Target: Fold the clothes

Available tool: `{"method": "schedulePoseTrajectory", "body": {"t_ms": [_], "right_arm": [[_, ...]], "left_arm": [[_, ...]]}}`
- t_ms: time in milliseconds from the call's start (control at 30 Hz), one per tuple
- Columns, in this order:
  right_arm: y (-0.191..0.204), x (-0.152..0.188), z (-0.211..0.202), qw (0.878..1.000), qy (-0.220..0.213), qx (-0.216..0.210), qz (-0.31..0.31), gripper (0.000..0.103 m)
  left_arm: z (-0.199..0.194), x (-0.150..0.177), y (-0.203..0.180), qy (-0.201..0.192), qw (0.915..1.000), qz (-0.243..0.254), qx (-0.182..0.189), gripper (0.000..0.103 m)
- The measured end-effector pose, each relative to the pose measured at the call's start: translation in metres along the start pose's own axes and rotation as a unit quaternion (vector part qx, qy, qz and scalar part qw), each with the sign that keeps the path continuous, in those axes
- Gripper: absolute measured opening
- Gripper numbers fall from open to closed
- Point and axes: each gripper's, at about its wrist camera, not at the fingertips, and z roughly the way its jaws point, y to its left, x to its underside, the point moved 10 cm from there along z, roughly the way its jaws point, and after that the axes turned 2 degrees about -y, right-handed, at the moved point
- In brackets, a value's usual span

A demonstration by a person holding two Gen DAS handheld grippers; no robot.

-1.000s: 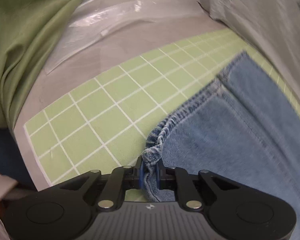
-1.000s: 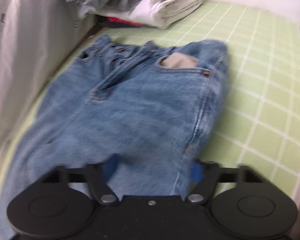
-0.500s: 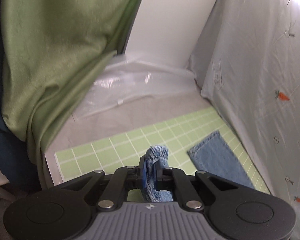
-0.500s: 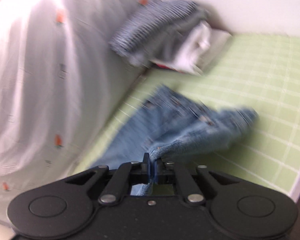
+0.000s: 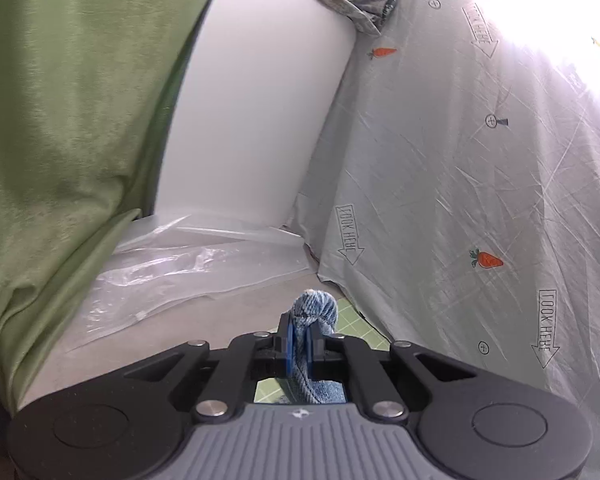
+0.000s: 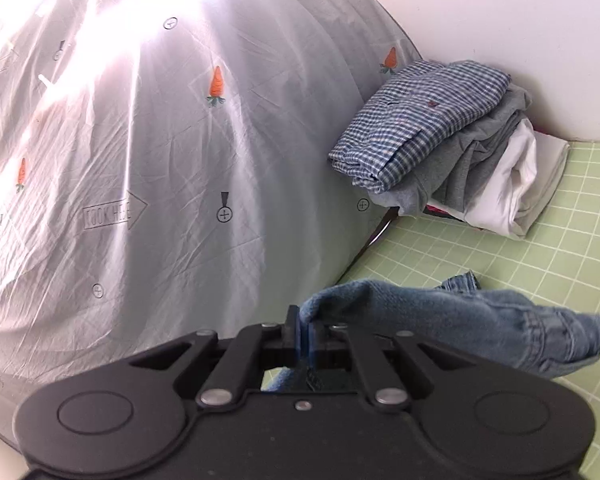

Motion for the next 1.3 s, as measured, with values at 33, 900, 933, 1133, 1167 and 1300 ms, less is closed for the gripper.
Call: {"method": "schedulePoseTrajectory", "body": {"t_ms": [33,900,933,1133,1167,1300], "right_arm": [[-0.002,0.002,0.008,1.0,0.001,0.005,0.005,0.004],[-0.034,0.052,0.301,0.978,0.111,0.177,-0.023,0.067],[-0.031,0.059,0.299,0.976,0.117,0.18,-0.044,0.074],[-0.015,0.102,0.263,0.956,0.156,0.193,-0.156,0.08],[-0.013,0.109,0.258,0.953,0.164,0.193,-0.167,0.08],[-0.006,0.13,0.248,0.944,0.189,0.195,-0.187,0.08]], "left_arm": [[0.01,0.004,-0.004,0.006,1.0,0.0,-0.003,0.007],[0.297,0.107,-0.152,0.136,0.9811,0.133,-0.036,0.058],[0.293,0.112,-0.138,0.141,0.9795,0.134,-0.051,0.065],[0.273,0.151,-0.071,0.199,0.9677,0.112,-0.106,0.063],[0.272,0.156,-0.067,0.206,0.9671,0.109,-0.103,0.063],[0.281,0.169,-0.069,0.219,0.9646,0.111,-0.096,0.063]]}}
